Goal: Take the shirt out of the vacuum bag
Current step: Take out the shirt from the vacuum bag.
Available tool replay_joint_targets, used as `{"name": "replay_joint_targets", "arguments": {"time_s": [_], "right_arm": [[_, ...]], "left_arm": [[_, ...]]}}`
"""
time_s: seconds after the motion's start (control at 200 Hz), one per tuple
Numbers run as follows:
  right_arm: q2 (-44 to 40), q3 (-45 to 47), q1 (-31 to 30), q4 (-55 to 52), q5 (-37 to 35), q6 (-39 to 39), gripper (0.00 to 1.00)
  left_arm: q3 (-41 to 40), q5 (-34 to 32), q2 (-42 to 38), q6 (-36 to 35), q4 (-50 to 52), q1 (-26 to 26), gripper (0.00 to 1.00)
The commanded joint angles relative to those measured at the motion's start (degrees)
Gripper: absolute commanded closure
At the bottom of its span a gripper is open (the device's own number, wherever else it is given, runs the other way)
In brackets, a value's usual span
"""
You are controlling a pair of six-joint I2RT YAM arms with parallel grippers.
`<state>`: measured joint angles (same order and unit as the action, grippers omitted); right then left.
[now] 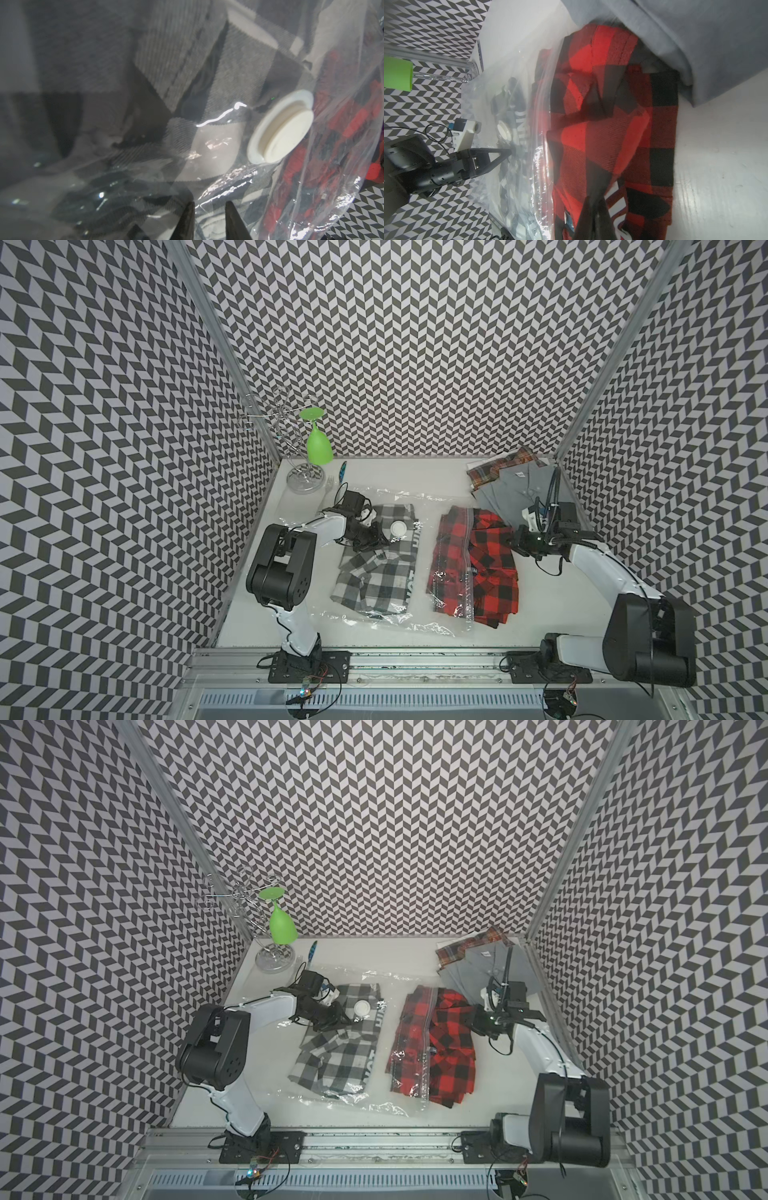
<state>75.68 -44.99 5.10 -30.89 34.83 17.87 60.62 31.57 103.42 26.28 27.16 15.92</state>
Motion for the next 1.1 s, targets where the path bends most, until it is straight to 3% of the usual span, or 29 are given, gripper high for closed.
{"name": "replay_joint_targets", "arguments": {"time_s": [0.0, 0.646, 0.896, 1.096], "right_arm": [[-1.68, -2.18, -0.71, -0.3, 2.69, 0.06, 1.0], [-4.31, -8.2, -2.11, -1.36, 8.48, 3.82, 1.0], [-1.24, -10.08, -1.61, -7.58, -0.95, 2.42, 1.0], [-1.49, -15.11, -0.4, -9.93, -3.07, 1.06, 1.0]], "left_arm": [[2.16, 0.73, 1.31, 0.27, 0.42, 1.1, 0.72], [0.46, 0.6, 2.8, -0.02, -0.64, 3.14, 0.73], [0.13, 0.6, 3.38, -0.17, -1.14, 3.5, 0.73], [-0.54, -0.02, 4.16, -0.2, -1.56, 3.53, 0.73]]}}
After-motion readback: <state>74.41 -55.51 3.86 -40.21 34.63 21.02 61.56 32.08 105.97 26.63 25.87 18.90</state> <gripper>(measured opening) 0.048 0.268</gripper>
